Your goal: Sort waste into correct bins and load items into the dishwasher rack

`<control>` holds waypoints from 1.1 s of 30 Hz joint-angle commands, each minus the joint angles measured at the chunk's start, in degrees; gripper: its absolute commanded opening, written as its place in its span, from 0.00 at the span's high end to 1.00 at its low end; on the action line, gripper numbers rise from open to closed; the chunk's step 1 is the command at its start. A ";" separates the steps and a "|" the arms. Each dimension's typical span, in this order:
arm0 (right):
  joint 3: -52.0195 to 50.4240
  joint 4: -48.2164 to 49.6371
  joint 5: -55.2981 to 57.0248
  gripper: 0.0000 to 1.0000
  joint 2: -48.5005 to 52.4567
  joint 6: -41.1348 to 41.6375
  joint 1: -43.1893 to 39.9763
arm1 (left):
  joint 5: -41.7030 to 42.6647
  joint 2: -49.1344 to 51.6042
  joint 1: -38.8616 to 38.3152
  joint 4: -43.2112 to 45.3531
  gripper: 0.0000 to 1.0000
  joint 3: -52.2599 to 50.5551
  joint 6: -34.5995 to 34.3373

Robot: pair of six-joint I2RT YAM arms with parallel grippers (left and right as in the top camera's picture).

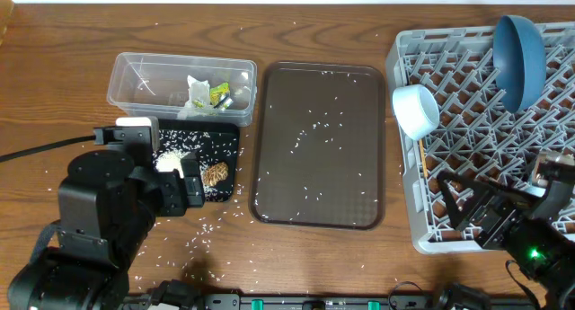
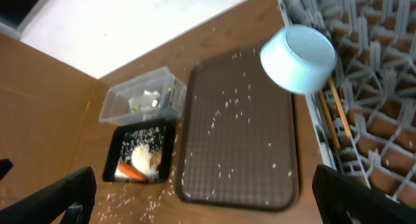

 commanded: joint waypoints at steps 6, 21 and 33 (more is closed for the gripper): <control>-1.62 5.20 6.47 0.01 0.04 -25.09 6.32 | -1.20 0.17 0.22 0.00 0.02 0.04 0.55; -41.00 43.82 9.88 0.01 -20.31 -33.33 18.25 | -1.20 0.22 0.22 0.00 0.02 0.04 0.52; -64.63 52.33 9.38 0.01 -39.54 -33.07 18.27 | -1.20 0.22 0.22 -0.02 0.02 0.04 0.55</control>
